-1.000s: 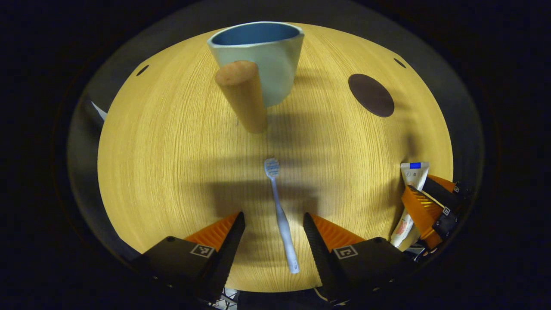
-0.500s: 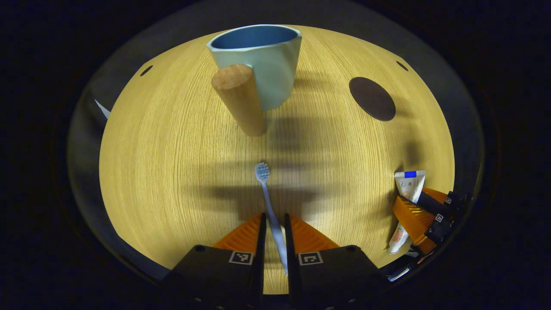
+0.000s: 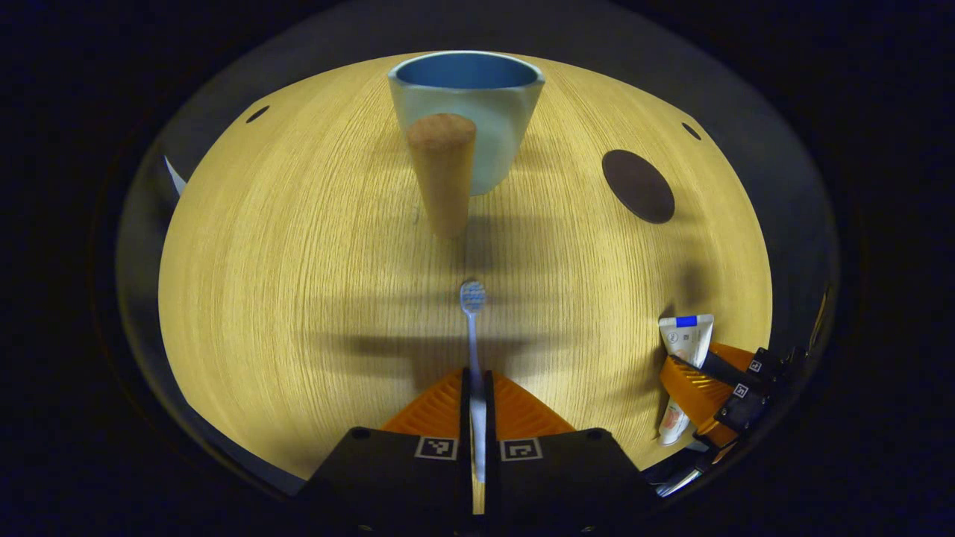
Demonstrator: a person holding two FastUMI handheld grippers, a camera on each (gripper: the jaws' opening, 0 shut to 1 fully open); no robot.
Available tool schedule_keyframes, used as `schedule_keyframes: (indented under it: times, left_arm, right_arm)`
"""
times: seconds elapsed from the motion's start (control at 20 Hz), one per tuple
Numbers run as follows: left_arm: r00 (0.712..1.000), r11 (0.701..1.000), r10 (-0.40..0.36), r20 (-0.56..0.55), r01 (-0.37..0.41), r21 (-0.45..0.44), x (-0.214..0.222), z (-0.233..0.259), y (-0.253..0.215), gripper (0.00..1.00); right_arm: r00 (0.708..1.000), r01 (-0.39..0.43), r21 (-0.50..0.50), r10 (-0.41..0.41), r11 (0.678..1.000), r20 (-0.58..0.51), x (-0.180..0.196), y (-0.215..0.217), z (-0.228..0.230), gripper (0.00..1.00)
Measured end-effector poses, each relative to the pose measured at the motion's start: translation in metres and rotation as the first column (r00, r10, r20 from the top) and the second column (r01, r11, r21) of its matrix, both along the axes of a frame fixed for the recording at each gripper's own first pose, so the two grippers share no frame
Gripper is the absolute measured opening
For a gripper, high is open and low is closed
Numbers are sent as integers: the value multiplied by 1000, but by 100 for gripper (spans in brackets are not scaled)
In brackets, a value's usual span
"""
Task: Put the toothbrush and toothpaste on the desktop into the cup, then pick up the cup and place it on the coaster on the desktop.
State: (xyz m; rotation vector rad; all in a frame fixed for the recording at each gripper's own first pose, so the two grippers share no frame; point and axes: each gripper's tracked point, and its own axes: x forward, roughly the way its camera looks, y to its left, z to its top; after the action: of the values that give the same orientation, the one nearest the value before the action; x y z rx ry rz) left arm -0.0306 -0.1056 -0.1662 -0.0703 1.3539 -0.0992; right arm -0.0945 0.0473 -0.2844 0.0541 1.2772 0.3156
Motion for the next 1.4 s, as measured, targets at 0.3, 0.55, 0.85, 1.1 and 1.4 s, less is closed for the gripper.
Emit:
schedule_keyframes:
  times: [0.3, 0.55, 0.85, 1.1, 1.4]
  left_arm:
    - [999, 999, 5, 42, -3, -36, 6, -3, -6, 6]
    - [997, 996, 5, 81, 2, -92, 7, -12, 0, 6]
    - [982, 992, -23, 189, 45, -115, 29, -3, 13, 6]
    - [960, 990, -17, 279, 56, -132, 46, 6, 15, 6]
    - [927, 979, 5, 375, 71, -189, 67, 29, 15, 6]
  right_arm:
    - [999, 47, 61, -48, 997, 11, 0, 0, 5, 20]
    - [996, 64, 63, -67, 996, 60, 4, -2, 9, 20]
    - [991, 94, 115, -104, 989, 83, 9, 0, 17, 20]
    - [984, 120, 193, -143, 974, 111, 20, 2, 28, 20]
    - [970, 156, 273, -200, 949, 138, 35, -1, 52, 9]
